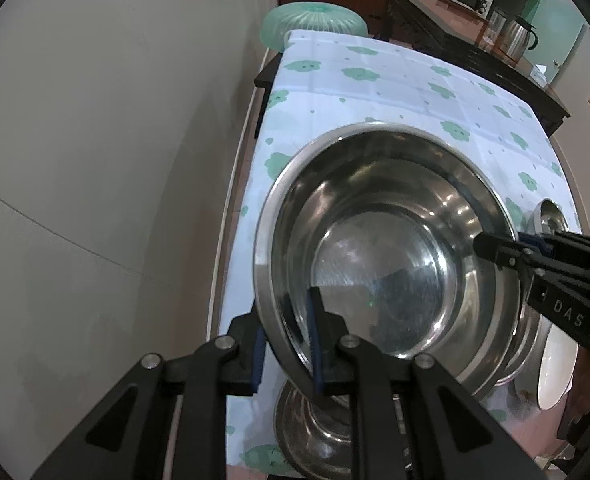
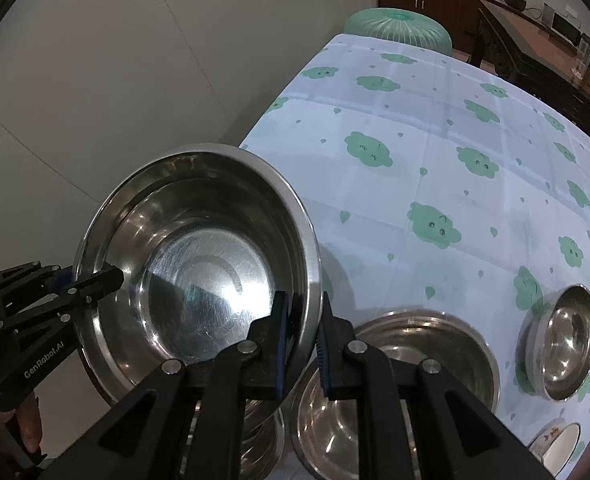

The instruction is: Organize plates and bowls

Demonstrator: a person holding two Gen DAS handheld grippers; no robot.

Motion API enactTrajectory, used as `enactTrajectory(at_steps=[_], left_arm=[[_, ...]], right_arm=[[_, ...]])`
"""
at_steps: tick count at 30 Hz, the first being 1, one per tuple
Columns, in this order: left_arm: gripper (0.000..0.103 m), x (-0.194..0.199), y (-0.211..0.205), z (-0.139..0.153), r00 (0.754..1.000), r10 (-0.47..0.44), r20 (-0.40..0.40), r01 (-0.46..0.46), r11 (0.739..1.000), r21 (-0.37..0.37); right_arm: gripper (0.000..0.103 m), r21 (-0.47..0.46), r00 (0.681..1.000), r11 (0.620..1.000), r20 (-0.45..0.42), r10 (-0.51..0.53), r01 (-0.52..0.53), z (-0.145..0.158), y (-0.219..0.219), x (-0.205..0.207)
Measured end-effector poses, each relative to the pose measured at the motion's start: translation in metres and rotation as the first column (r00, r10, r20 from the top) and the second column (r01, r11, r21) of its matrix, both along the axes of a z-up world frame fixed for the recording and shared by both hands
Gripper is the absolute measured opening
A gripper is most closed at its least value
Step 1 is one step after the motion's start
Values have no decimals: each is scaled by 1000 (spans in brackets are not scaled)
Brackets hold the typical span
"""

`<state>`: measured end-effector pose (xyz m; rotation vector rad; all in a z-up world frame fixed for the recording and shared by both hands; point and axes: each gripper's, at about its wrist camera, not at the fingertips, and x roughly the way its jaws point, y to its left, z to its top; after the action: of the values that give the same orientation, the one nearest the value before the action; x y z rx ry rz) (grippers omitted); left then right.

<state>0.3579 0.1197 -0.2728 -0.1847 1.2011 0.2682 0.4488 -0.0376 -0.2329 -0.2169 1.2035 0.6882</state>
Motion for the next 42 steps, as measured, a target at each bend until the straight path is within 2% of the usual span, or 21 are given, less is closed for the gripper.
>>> enactTrajectory(at_steps=[17, 42], left_arm=[[16, -30, 0, 0, 1000, -11, 9, 12, 1000, -5], [16, -72, -10, -12, 996, -85, -18, 85, 996, -21]], right_arm=[[16, -17, 1000, 1000, -7, -4, 4, -2, -1, -42], [16, -55, 999, 998, -29, -38, 37, -13, -11, -89]])
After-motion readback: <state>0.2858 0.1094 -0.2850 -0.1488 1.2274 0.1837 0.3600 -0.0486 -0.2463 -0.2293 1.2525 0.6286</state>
